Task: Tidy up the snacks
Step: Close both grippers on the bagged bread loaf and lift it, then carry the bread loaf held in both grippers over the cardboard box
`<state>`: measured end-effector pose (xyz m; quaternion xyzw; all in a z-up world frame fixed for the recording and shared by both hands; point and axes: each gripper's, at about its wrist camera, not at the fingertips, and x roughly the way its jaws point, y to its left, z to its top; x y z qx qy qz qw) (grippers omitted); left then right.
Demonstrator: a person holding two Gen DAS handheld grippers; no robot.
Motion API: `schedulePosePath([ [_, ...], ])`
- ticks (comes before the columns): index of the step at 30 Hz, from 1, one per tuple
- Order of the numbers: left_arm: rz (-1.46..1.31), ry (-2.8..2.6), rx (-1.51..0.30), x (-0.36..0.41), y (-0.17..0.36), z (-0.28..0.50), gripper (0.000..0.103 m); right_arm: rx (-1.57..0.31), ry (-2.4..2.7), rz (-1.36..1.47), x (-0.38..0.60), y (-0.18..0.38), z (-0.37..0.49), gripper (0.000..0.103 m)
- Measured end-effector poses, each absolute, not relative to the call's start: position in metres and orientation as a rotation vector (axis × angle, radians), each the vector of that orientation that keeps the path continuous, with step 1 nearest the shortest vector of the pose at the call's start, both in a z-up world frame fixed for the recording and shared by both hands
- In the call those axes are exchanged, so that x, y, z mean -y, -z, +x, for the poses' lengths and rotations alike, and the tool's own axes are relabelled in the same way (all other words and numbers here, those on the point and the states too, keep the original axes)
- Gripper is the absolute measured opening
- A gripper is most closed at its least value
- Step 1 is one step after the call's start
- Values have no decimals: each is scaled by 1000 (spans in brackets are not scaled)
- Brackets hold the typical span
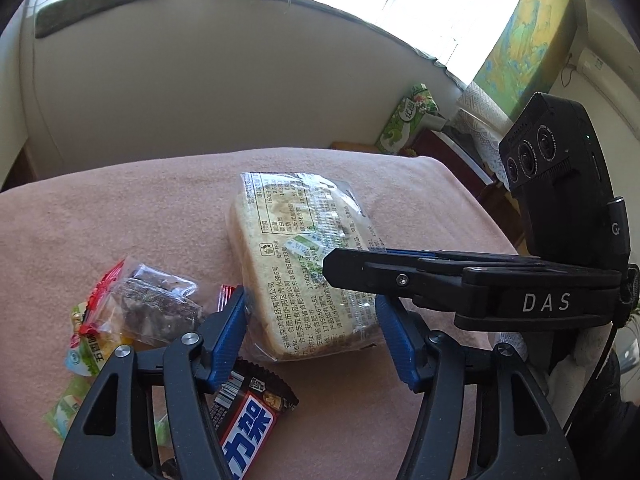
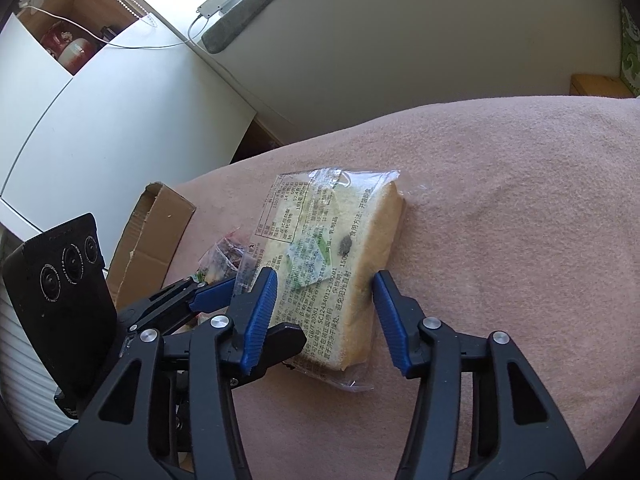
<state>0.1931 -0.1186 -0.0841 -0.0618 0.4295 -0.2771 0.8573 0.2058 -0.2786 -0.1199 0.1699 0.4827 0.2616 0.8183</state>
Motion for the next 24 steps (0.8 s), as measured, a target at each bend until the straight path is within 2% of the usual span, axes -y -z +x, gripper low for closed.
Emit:
schedulePosePath([
  [24,-121,536,-762,77,40,138,62,-933,-610,276,253,67,163,49],
])
